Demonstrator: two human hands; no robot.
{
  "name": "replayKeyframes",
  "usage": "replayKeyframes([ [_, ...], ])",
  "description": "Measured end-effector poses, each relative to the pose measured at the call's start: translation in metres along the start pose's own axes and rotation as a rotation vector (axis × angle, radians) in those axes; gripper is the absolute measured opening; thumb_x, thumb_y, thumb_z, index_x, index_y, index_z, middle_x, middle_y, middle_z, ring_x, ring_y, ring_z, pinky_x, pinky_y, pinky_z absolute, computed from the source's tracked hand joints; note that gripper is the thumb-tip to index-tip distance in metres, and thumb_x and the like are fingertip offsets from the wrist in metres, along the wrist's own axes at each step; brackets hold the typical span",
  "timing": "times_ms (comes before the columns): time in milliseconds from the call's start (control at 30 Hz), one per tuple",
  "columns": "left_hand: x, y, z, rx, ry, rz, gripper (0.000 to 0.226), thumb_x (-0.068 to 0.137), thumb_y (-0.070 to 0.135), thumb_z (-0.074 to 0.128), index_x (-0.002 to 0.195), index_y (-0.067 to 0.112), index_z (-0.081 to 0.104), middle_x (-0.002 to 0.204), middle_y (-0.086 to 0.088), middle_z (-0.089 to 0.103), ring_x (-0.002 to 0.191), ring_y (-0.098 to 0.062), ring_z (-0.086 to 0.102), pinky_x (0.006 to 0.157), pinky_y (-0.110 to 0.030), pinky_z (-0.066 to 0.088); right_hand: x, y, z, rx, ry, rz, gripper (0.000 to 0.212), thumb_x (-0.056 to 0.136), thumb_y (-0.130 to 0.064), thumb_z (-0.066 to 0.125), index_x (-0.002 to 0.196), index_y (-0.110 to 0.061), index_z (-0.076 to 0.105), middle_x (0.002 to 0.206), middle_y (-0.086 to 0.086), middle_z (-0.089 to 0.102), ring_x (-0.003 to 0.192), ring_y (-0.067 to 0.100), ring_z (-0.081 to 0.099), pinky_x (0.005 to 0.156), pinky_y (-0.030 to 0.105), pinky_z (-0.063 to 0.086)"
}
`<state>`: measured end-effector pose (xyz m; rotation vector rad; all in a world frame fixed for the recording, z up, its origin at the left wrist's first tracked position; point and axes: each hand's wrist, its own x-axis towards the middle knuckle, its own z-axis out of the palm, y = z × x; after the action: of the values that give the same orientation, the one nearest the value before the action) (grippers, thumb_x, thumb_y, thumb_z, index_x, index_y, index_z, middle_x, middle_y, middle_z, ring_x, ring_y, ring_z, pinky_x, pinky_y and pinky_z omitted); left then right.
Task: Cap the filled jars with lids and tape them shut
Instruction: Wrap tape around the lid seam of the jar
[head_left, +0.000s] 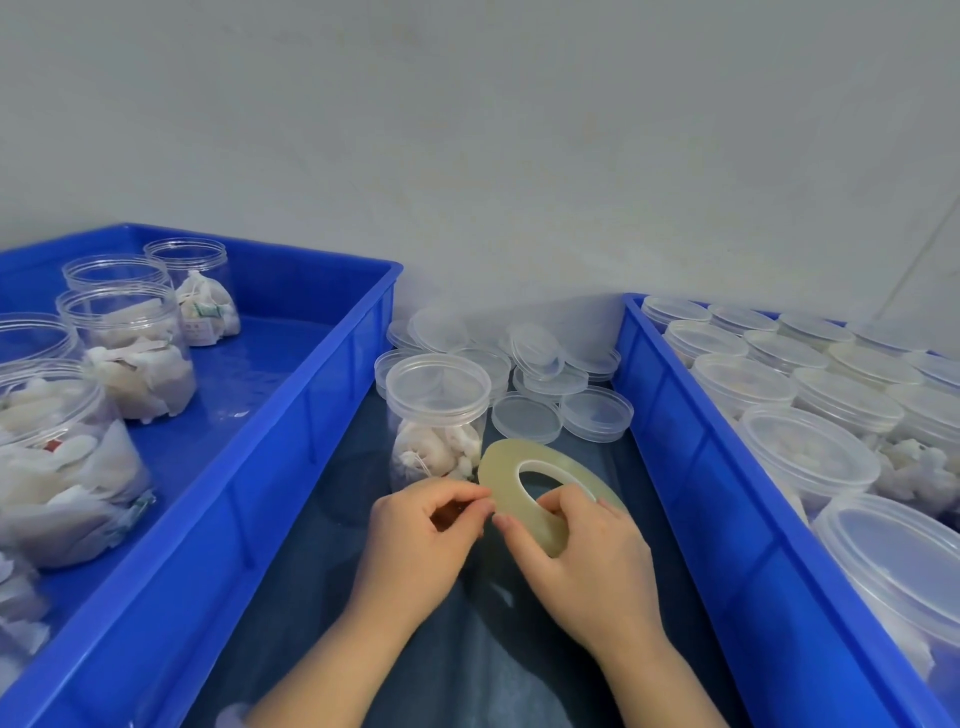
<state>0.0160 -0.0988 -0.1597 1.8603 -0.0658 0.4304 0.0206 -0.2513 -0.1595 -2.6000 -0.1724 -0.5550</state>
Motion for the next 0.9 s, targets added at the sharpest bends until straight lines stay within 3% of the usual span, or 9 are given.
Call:
replayKeyframes([
  [133, -0.001, 0.001, 0.001, 0.041, -0.023, -0.019, 0.031, 0.086, 0.006, 0.066, 0.077, 0.035, 0.066, 0.075, 0.02, 0.069, 0.064, 0.001, 0.066, 0.063, -0.014, 0.052, 0.001, -0.001, 0.001, -0.002, -0.017, -0.002, 0.055, 0.071, -0.077, 0.033, 0.089, -0.031, 0.058, 0.073, -0.013, 0.059, 0.072, 0.004, 0.043, 0.079, 0.018, 0.029],
  [333, 0.001, -0.001, 0.002, 0.038, -0.032, -0.084, 0.021, 0.083, 0.013, 0.07, 0.076, 0.033, 0.068, 0.071, 0.018, 0.069, 0.064, -0.001, 0.066, 0.064, -0.018, 0.054, 0.001, 0.001, 0.0, -0.054, -0.117, -0.029, 0.063, 0.077, -0.076, 0.023, 0.105, -0.03, 0.055, 0.095, -0.013, 0.064, 0.095, 0.007, 0.054, 0.078, 0.023, 0.037],
  [533, 0.002, -0.005, 0.002, 0.061, -0.037, -0.083, 0.017, 0.084, 0.013, 0.069, 0.072, 0.024, 0.067, 0.067, 0.015, 0.068, 0.059, 0.0, 0.065, 0.058, -0.012, 0.048, 0.0, -0.004, 0.0, 0.041, -0.185, -0.101, 0.05, 0.092, -0.057, 0.039, 0.136, -0.034, 0.038, 0.119, -0.015, 0.06, 0.099, 0.009, 0.058, 0.076, 0.026, 0.037],
  [633, 0.001, -0.004, 0.003, 0.081, -0.017, -0.027, 0.019, 0.085, 0.012, 0.067, 0.07, 0.024, 0.065, 0.069, 0.014, 0.066, 0.062, -0.005, 0.064, 0.059, -0.018, 0.049, -0.002, -0.008, 0.003, 0.082, -0.144, -0.148, 0.046, 0.095, -0.047, 0.044, 0.138, -0.033, 0.041, 0.108, -0.01, 0.064, 0.092, 0.012, 0.058, 0.078, 0.03, 0.041],
  [733, 0.0, -0.001, 0.003, 0.033, 0.001, 0.03, 0.025, 0.082, 0.006, 0.068, 0.065, 0.024, 0.063, 0.064, 0.011, 0.065, 0.059, -0.008, 0.061, 0.058, -0.019, 0.048, 0.001, -0.009, 0.006, 0.114, -0.075, -0.162, 0.042, 0.096, -0.039, 0.049, 0.137, -0.03, 0.048, 0.107, -0.005, 0.066, 0.098, 0.016, 0.058, 0.082, 0.033, 0.043],
  [900, -0.002, 0.002, 0.0, -0.058, 0.017, 0.047, 0.009, 0.073, 0.023, 0.064, 0.064, 0.024, 0.064, 0.065, 0.009, 0.064, 0.062, -0.014, 0.06, 0.062, -0.037, 0.054, 0.005, -0.006, 0.01, 0.139, -0.089, -0.126, 0.056, 0.091, -0.056, 0.037, 0.14, -0.029, 0.043, 0.113, -0.005, 0.063, 0.105, 0.017, 0.056, 0.089, 0.034, 0.042],
])
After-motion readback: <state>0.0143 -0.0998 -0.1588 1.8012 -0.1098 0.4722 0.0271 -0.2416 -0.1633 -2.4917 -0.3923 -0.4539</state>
